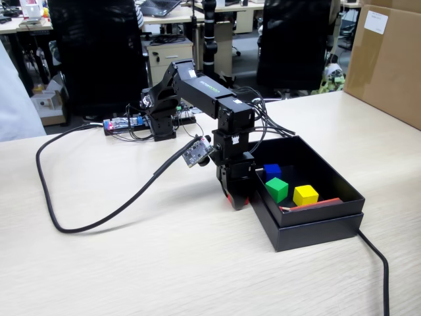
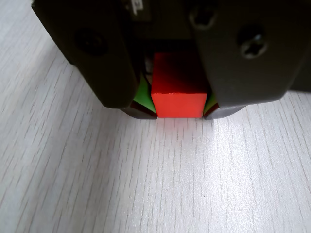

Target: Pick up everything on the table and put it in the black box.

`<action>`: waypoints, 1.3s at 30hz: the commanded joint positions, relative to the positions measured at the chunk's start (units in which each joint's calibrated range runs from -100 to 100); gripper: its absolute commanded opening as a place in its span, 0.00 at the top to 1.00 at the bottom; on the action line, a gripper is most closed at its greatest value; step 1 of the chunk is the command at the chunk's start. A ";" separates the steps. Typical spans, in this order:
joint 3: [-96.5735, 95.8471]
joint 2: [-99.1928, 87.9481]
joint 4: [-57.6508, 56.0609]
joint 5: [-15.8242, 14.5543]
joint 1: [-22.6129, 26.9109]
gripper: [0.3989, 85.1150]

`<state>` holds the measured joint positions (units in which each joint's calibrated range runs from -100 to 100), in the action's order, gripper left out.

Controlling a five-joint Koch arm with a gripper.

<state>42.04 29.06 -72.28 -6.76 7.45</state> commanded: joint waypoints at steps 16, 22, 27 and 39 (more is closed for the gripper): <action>19.43 -21.09 0.19 1.66 7.67 0.81; 26.78 -4.45 0.44 1.47 9.33 0.81; 27.68 6.34 0.62 0.49 9.33 0.80; 20.43 -4.68 0.44 0.63 8.84 0.54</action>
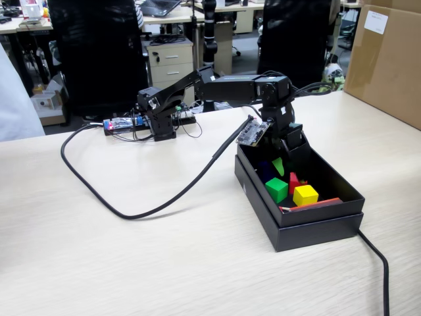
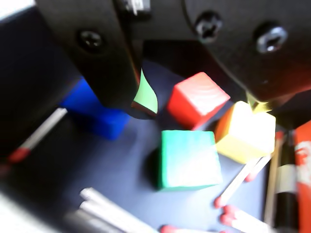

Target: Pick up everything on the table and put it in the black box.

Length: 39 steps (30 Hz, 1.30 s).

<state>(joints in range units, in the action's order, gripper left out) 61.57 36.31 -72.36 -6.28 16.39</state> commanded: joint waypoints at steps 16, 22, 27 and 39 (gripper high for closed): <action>-41.26 -84.33 1.04 2.15 -9.72 0.39; -71.72 -106.94 15.64 3.96 -14.21 0.39; -92.58 -123.34 22.90 4.05 -14.65 0.39; -125.58 -136.20 40.95 4.10 -17.19 0.39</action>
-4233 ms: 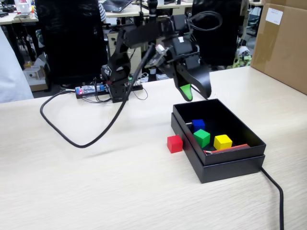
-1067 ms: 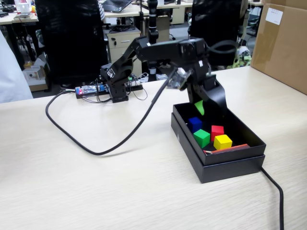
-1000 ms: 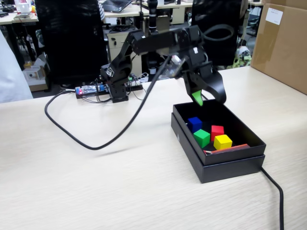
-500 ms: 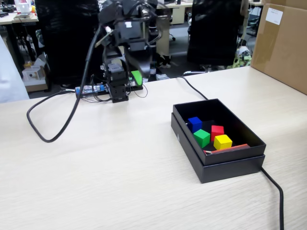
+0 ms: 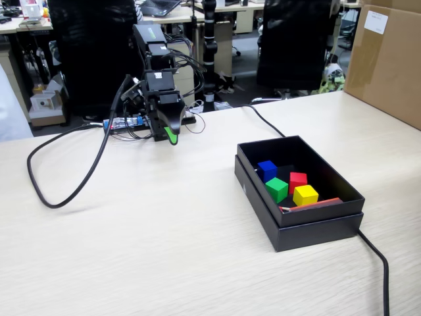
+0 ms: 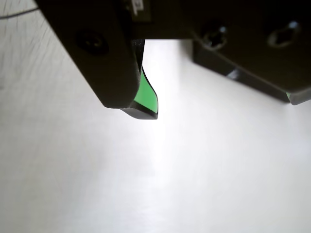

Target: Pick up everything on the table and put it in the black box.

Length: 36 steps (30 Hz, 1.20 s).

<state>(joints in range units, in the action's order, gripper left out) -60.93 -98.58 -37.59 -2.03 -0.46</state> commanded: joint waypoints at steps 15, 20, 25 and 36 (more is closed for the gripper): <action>-32.63 -1.42 35.39 3.91 -0.98 0.38; -36.53 -1.42 39.54 4.79 -1.12 0.38; -36.53 -1.31 39.36 5.86 -0.83 0.42; -36.44 -1.19 39.36 5.81 -0.88 0.42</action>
